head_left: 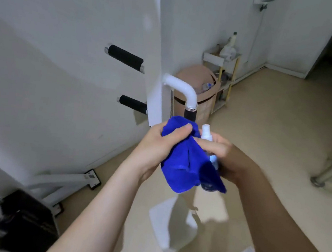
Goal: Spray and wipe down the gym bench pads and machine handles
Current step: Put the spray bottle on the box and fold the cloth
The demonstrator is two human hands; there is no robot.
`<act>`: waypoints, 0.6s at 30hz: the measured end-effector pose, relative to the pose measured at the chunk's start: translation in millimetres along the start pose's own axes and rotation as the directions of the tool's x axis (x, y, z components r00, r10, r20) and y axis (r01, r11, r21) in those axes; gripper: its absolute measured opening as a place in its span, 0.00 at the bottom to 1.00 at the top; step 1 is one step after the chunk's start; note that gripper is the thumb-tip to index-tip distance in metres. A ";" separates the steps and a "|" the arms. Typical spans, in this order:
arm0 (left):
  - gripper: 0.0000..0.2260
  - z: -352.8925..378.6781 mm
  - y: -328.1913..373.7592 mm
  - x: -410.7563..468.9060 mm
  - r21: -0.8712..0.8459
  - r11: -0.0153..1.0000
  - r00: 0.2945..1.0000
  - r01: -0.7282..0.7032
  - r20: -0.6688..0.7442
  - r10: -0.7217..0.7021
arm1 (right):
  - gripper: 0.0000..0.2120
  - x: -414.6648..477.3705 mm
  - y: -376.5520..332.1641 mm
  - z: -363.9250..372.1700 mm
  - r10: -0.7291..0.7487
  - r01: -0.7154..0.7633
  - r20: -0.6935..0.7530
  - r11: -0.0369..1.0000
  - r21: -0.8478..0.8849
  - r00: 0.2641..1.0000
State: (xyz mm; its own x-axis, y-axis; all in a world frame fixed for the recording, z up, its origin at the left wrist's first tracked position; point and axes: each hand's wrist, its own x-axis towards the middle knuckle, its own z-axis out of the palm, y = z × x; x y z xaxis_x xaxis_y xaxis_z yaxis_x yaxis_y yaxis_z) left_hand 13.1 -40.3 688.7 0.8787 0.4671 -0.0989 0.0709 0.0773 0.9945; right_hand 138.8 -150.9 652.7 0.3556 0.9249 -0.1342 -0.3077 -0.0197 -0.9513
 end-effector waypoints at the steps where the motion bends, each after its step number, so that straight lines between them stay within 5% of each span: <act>1: 0.08 7.3 -2.6 -3.4 -0.022 1.000 0.999 0.022 -0.040 -0.023 | 0.09 -7.2 -0.5 -5.0 0.003 -0.005 -0.025 0.998 -0.065 1.000; 6: 0.05 34.3 -21.3 -13.4 0.148 0.988 0.968 -0.034 -0.241 0.069 | 0.03 -31.5 -0.1 -12.6 -0.078 0.015 -0.216 0.960 -0.280 0.973; 11: 0.25 28.9 -29.5 -19.8 0.484 0.856 0.946 -0.181 -0.151 0.286 | 0.05 -38.2 22.5 -20.9 -0.186 0.094 -0.446 0.971 -0.219 0.876; 16: 0.08 28.7 -53.4 -16.4 0.602 0.798 0.995 0.019 -0.087 0.041 | 0.07 -32.8 61.7 -26.4 -0.200 -0.034 -0.366 0.838 -0.544 0.909; 18: 0.17 27.8 -72.7 -13.5 0.737 0.676 0.999 0.007 -0.027 0.018 | 0.11 -29.1 80.8 -27.1 -0.144 -0.085 -0.281 0.739 -0.668 0.949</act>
State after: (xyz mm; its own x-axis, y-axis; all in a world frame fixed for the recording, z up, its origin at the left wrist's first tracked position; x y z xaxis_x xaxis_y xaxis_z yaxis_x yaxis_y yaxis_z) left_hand 9.1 -76.7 618.7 0.8667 0.4920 -0.0815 0.4025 -0.5936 0.6969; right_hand 127.5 -189.7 572.2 0.6297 0.7739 -0.0679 0.3322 -0.3473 -0.8770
